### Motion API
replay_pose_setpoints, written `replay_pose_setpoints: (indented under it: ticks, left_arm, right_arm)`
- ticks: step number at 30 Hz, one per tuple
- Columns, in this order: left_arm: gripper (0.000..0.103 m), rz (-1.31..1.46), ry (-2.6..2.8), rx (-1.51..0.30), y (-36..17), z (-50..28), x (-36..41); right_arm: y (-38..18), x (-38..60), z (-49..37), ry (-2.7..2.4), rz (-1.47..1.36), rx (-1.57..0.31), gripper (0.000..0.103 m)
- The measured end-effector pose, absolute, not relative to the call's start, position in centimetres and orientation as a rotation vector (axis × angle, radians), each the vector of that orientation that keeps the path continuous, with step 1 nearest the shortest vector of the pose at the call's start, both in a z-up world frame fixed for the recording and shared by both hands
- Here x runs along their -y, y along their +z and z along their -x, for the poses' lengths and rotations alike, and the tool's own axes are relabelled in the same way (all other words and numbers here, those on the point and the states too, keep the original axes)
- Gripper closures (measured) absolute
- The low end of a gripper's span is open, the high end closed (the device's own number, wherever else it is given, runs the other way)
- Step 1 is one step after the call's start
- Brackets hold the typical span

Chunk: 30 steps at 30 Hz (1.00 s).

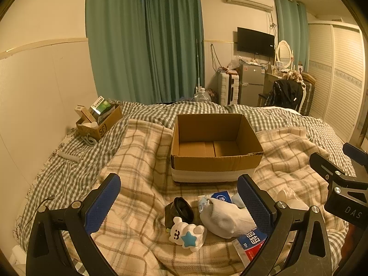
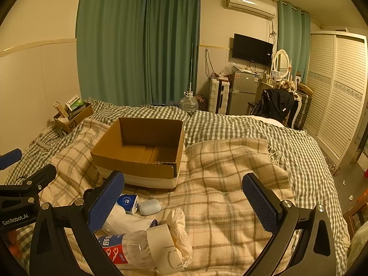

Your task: Organize objects

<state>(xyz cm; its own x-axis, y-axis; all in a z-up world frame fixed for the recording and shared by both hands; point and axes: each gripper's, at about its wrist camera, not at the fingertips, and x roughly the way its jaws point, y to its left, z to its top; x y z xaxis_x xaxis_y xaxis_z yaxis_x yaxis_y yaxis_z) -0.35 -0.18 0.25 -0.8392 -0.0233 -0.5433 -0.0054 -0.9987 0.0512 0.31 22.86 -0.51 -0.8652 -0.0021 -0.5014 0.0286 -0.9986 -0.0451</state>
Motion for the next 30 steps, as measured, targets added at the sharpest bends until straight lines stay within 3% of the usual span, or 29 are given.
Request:
replay_pose_setpoints:
  ticks: [30]
  left_arm:
    - [0.000, -0.917, -2.998, 0.093, -1.3, 0.9, -0.2]
  right_arm:
    - [-1.6, -22.3, 0.2, -3.002, -0.850, -0.100, 0.000]
